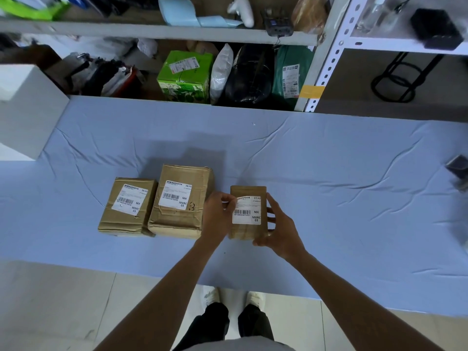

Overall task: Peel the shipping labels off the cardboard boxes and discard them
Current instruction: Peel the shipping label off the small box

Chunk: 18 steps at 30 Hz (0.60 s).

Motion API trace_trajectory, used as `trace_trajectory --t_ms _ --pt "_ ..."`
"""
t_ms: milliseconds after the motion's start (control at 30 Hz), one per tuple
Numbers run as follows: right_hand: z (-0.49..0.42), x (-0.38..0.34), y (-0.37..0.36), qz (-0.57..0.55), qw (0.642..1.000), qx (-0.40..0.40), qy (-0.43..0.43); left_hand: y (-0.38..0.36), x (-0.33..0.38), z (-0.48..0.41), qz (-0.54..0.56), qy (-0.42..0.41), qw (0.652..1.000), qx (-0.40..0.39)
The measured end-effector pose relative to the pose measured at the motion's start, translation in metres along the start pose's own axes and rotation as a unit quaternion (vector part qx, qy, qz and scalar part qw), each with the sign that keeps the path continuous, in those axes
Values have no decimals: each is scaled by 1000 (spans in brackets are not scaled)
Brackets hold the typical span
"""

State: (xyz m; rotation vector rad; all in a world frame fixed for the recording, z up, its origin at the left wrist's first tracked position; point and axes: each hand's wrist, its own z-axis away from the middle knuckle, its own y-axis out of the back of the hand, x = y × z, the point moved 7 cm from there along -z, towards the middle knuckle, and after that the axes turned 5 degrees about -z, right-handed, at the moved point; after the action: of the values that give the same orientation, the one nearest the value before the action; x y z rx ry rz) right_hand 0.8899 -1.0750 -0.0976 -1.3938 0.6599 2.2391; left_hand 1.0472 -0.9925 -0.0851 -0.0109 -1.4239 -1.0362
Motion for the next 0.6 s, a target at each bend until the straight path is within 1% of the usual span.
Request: trace_trajectory --t_ms 333,600 --pt "1 -3 -1 -13 1000 -1 -9 -3 -5 -3 -13 10 1000 -16" --pt "3 -6 -1 1 1000 0 -11 -2 -3 0 -27 7 999 -16"
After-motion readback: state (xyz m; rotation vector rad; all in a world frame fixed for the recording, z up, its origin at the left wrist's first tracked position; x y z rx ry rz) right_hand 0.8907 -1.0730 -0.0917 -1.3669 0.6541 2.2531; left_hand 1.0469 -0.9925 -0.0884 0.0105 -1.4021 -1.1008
